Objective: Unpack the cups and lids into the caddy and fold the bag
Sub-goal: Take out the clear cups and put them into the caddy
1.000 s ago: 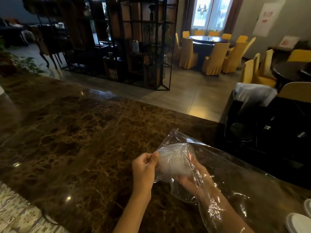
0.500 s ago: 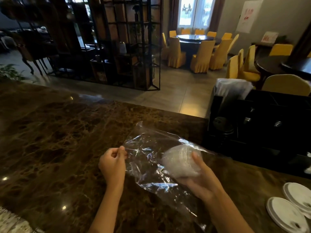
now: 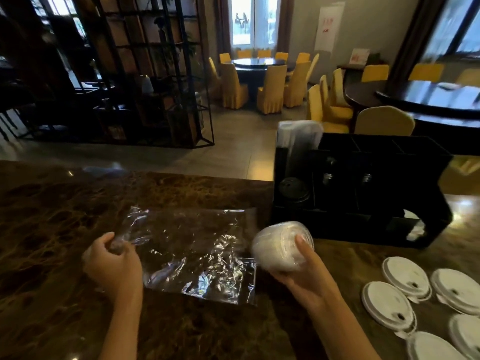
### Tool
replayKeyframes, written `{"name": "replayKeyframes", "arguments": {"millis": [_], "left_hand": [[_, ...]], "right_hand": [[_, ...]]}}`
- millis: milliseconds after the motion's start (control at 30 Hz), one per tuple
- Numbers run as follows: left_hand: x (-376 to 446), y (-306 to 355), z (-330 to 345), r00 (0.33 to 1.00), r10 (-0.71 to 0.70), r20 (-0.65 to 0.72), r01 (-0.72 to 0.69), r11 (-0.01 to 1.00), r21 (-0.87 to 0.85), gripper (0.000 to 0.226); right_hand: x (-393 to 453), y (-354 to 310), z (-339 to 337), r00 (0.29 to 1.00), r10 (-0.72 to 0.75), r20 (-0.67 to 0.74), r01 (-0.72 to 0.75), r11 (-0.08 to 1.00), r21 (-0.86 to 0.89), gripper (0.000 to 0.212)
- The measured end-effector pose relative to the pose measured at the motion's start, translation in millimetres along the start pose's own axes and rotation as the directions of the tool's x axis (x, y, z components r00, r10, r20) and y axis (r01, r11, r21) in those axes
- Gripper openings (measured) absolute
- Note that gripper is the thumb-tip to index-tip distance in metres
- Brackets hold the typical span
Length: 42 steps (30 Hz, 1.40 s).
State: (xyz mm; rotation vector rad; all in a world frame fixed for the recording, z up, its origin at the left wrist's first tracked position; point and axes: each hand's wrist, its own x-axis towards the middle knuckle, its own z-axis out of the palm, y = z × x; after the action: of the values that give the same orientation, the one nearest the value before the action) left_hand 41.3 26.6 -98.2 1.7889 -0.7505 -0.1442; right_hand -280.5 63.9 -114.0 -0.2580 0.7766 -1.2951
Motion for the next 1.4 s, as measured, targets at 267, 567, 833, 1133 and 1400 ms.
{"name": "replayKeyframes", "arguments": {"millis": [267,567,833,1133,1400], "left_hand": [[-103.3,88.8,37.6,0.891,0.322,0.319,-0.379,0.915,0.135,0.012],[-207.6,150.2,88.5,0.436,0.484,0.759,-0.204,0.874,-0.440,0.058],[-205.4,191.7,150.3,0.411,0.511,0.755,0.000,0.828,-0.560,0.041],[-186.7,222.5,210.1,0.479,0.469,0.742,0.029,0.836,-0.548,0.016],[-191.6,215.0,247.3,0.470,0.632,0.616,-0.338,0.773,-0.536,0.013]], "right_hand": [[-11.1,-25.4,-4.3,0.987,-0.159,-0.017,0.159,0.987,0.000,0.091],[-7.9,-54.1,-3.2,0.929,-0.344,-0.135,0.325,0.935,-0.143,0.079],[-4.8,-90.0,-4.5,0.953,-0.296,-0.066,0.304,0.924,0.231,0.085],[25.3,-90.6,-7.6,0.978,-0.207,-0.036,0.198,0.853,0.482,0.062],[44.6,-88.1,-15.5,0.966,-0.244,-0.080,0.238,0.737,0.632,0.072]]}}
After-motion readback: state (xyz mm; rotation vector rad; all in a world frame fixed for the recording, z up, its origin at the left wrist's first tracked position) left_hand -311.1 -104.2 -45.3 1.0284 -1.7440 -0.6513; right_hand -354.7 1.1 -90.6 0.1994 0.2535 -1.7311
